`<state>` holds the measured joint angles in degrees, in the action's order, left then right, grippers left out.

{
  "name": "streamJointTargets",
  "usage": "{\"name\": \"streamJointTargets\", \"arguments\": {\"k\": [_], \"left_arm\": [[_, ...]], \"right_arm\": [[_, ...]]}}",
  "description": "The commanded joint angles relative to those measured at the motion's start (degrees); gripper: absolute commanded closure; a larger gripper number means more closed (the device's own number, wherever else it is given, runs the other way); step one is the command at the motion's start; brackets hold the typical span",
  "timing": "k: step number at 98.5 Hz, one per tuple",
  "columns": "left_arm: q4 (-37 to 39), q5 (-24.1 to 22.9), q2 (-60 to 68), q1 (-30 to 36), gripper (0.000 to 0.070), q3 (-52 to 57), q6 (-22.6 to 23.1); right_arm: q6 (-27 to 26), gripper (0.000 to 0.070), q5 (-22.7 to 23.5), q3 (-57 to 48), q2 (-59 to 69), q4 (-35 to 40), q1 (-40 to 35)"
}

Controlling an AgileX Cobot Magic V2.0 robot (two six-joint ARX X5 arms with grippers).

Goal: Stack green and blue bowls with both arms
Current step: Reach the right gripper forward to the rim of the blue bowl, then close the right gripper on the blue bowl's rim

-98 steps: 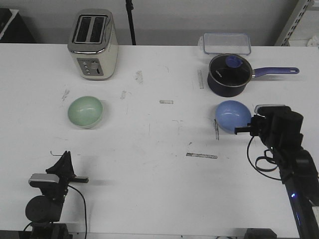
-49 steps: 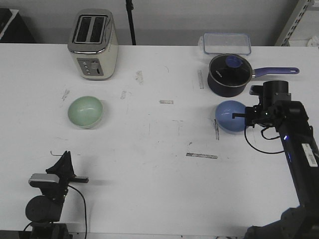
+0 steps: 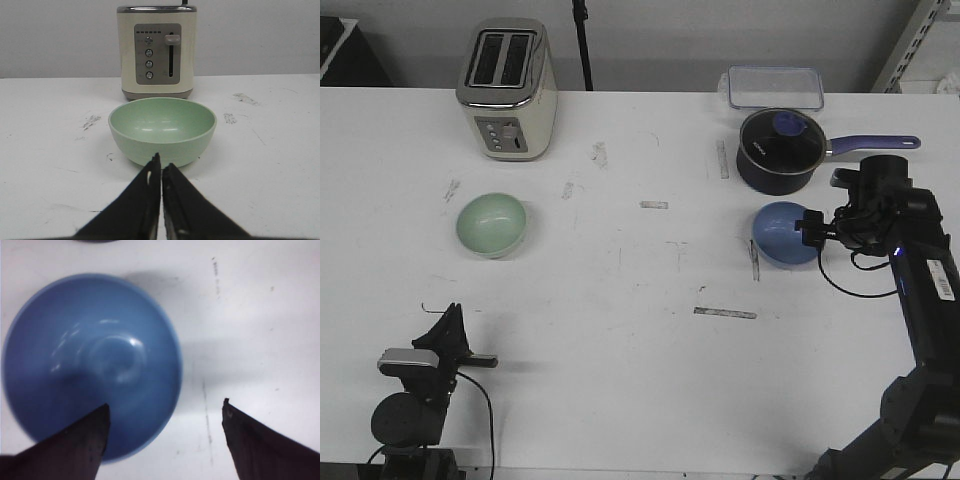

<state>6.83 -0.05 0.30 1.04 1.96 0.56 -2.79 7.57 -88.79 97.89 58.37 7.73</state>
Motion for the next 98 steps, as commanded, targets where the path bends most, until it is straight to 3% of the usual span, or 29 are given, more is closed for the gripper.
{"name": "streamJointTargets", "arguments": {"k": [1,17,43,86,98], "left_arm": [[0.7,0.0,-0.1,0.1,0.0699,-1.3,0.3],[0.7,0.0,-0.1,0.1,0.0699,-1.3,0.3],[0.7,0.0,-0.1,0.1,0.0699,-1.3,0.3],[0.7,0.0,-0.1,0.1,0.0699,-1.3,0.3],[0.7,0.0,-0.1,0.1,0.0699,-1.3,0.3]], "right_arm": [[0.7,0.0205,0.3,-1.5,1.7,-1.1,0.5],[0.8,0.0211,3.2,-1.5,3.7,-2.6,1.2],[0.8,0.0222,3.4,-1.5,8.2,-4.1,1.2],[0.7,0.0593,4.0,-1.5,10.2,-5.2,1.2],[-0.1,0.0649,4.6,-1.5,10.2,-5.2,1.2]]}}
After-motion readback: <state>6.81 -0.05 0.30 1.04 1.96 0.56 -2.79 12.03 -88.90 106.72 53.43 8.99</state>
